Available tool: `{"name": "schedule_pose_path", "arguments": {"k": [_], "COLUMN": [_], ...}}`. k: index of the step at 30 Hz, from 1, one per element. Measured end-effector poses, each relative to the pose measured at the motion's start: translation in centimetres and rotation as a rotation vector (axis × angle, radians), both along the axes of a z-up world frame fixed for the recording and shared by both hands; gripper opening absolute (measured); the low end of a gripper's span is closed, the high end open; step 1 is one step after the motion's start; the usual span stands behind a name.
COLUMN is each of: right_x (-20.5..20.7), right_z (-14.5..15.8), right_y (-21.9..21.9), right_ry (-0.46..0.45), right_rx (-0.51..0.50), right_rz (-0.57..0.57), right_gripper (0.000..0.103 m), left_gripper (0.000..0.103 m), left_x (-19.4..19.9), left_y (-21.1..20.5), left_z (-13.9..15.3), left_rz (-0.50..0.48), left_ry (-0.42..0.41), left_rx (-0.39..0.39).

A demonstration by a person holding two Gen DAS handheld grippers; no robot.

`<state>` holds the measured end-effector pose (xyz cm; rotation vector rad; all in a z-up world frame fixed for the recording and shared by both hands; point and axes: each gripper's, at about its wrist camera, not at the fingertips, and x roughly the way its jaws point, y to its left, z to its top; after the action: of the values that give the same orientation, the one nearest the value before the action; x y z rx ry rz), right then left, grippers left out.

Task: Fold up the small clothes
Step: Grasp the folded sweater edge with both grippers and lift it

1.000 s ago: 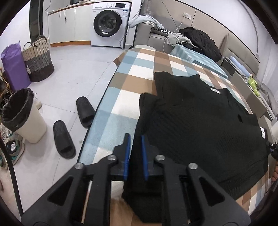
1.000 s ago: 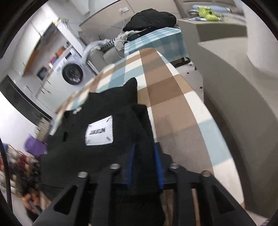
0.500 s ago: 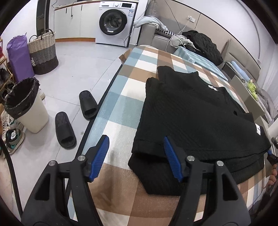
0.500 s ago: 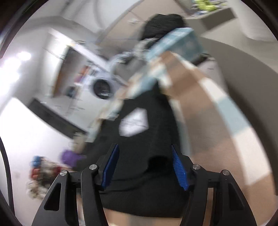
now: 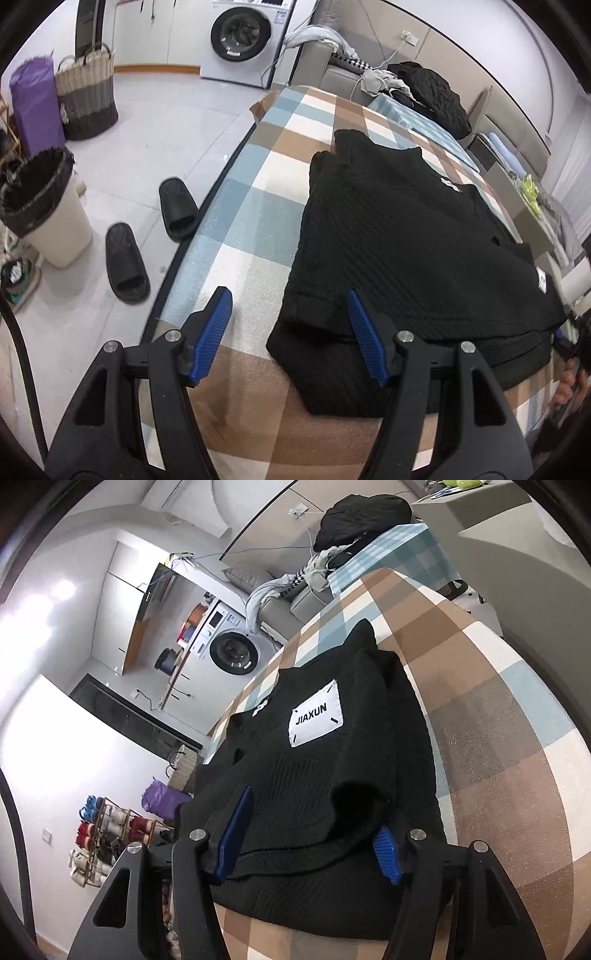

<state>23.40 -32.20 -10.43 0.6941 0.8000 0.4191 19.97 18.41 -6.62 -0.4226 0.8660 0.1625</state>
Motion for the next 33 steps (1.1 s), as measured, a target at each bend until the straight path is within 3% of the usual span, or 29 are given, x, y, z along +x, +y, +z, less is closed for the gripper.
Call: {"name": "schedule_pose_path", "arguments": {"k": [2,4,7,11,16,25,32,33], "right_x": [0.1,0.1,0.2,0.3,1.5,4.4,13.0,14.1], "right_z": [0.0,0.1,0.2,0.4,-0.1,4.0,5.8,5.5], "right_y": [0.1,0.1,0.3,0.3,-0.1,-0.7,-1.0,-1.1], "right_ry": [-0.001,0.0,-0.001,0.018,0.093,0.013,0.005,0.016], "right_rx": [-0.002,-0.004,-0.012,-0.027,-0.042,0.034,0.036,0.041], "right_rz": [-0.002,-0.005,-0.007,-0.036,-0.084,-0.114,-0.218,-0.239], "right_gripper": [0.062,0.062,0.062,0.058,0.007,0.005,0.005,0.01], "left_gripper": [0.056,0.03,0.012,0.011,0.01,0.009,0.009,0.01], "left_x": [0.2,0.4,0.7,0.8,1.0,5.0,13.5,14.8], "left_y": [0.0,-0.2,-0.7,-0.7,-0.3,-0.2,0.9,1.1], "left_z": [0.1,0.2,0.7,1.9,3.7,7.6,9.6,9.6], "left_rz": [0.005,-0.009,-0.009,0.004,0.022,0.004,0.02,0.026], "left_ry": [-0.017,-0.032,-0.051,-0.094,-0.147,-0.231,-0.239,-0.237], "left_rx": [-0.023,-0.034,-0.01,-0.016,-0.05,-0.028,0.035,0.034]}}
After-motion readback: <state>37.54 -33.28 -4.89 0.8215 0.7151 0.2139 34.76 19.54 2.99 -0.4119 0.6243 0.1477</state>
